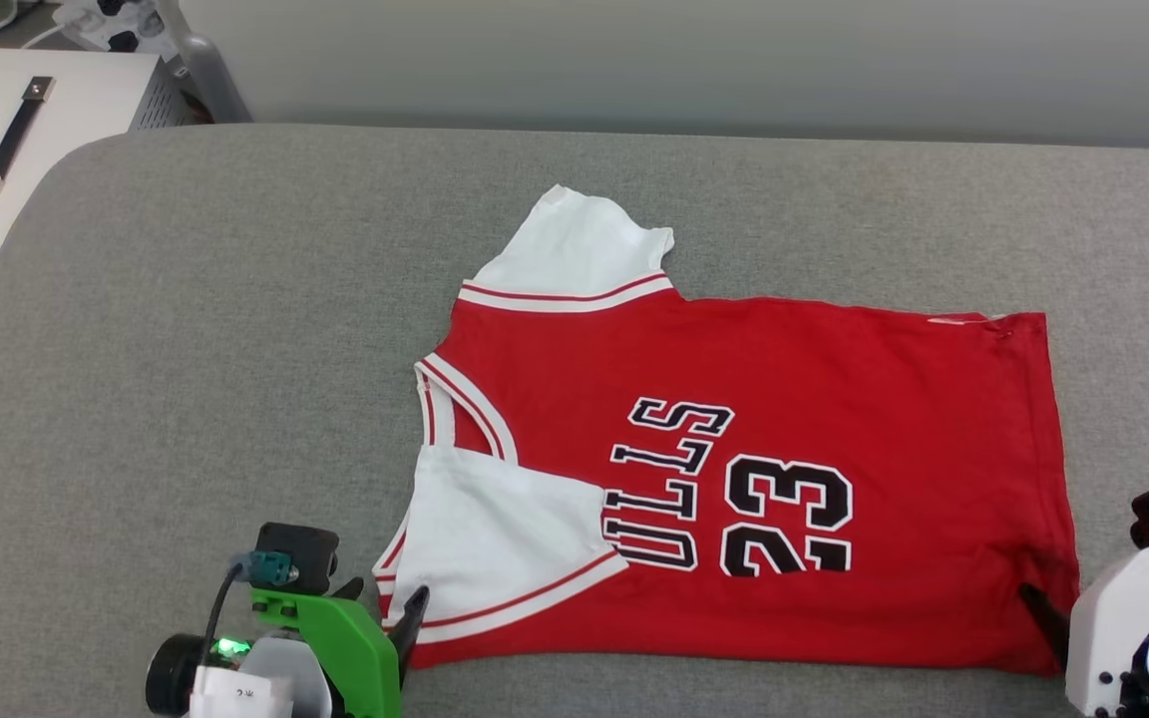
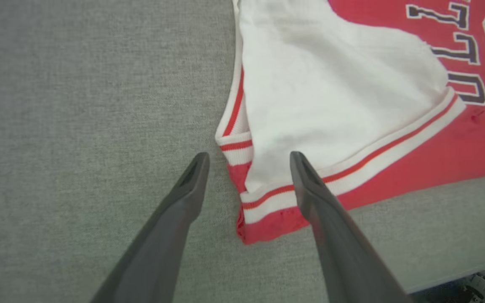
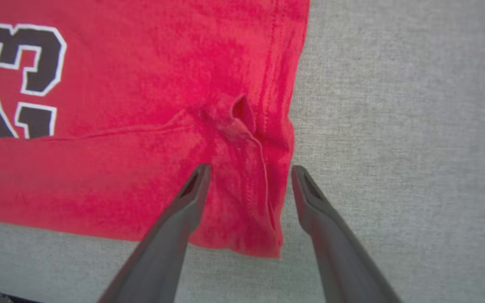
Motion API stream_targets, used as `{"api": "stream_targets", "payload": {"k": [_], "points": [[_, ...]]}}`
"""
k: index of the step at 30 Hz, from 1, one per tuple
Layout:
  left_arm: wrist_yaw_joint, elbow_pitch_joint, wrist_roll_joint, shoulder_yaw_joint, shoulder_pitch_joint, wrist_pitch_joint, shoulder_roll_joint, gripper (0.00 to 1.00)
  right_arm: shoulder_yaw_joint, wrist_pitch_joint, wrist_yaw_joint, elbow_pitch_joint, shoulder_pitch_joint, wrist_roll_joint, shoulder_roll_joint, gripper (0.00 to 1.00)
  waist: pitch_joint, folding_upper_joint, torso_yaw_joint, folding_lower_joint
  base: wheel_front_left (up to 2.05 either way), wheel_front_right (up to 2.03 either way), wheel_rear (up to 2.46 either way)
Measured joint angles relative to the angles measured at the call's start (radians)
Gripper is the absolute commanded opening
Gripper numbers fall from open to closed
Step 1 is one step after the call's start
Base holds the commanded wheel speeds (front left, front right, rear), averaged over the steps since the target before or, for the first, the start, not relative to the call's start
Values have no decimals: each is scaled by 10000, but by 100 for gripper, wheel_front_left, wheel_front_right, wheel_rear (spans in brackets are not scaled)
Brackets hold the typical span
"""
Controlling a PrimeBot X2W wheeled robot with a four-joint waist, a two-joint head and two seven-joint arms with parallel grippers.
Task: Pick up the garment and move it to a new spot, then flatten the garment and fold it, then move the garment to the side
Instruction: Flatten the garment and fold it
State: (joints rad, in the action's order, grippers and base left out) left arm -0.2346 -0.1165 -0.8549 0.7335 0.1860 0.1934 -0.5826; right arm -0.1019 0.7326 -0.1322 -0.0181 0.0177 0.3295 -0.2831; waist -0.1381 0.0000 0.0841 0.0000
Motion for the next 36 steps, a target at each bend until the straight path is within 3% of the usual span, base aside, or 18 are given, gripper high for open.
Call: {"api": "stream_targets", "payload": {"k": [4,11,16,21,22,27,32,36], "points": [[-79,384,128,-207,8,-531,-65,100,-77,-671,2,483,-5,42,-71,100,239,0,-33,0,0,0,0],[-65,838,800,-662,341,-2491,13,100,-163,-2746,2,1337,-88,36,6,100,513,0,-115,0,0,0,0],[192,725,1365,-729,409,-4023,336,100,-88,-4614,2,1557,-100,17,407,100,573,0,-188,0,0,0,0],[209,460,1789,-1452,286,-4483,1016,100,25,-6148,4,1446,24,-176,966,100,560,0,-277,0,0,0,0],[430,782,2805,-2343,63,-4493,1530,100,36,-6857,4,1294,109,-190,1231,100,531,0,-295,0,0,0,0],[1129,936,4136,-3304,-458,-4493,2257,100,4,-7751,6,1049,141,-201,1498,100,402,0,-404,0,0,0,0],[1781,773,4880,-4019,-421,-4493,2667,100,199,-8190,6,1012,76,-374,1726,100,194,0,-695,0,0,0,0],[2395,219,5114,-4334,150,-4493,2658,100,495,-8339,6,1057,-127,-535,1860,100,-106,0,-1037,0,0,0,0]]}}
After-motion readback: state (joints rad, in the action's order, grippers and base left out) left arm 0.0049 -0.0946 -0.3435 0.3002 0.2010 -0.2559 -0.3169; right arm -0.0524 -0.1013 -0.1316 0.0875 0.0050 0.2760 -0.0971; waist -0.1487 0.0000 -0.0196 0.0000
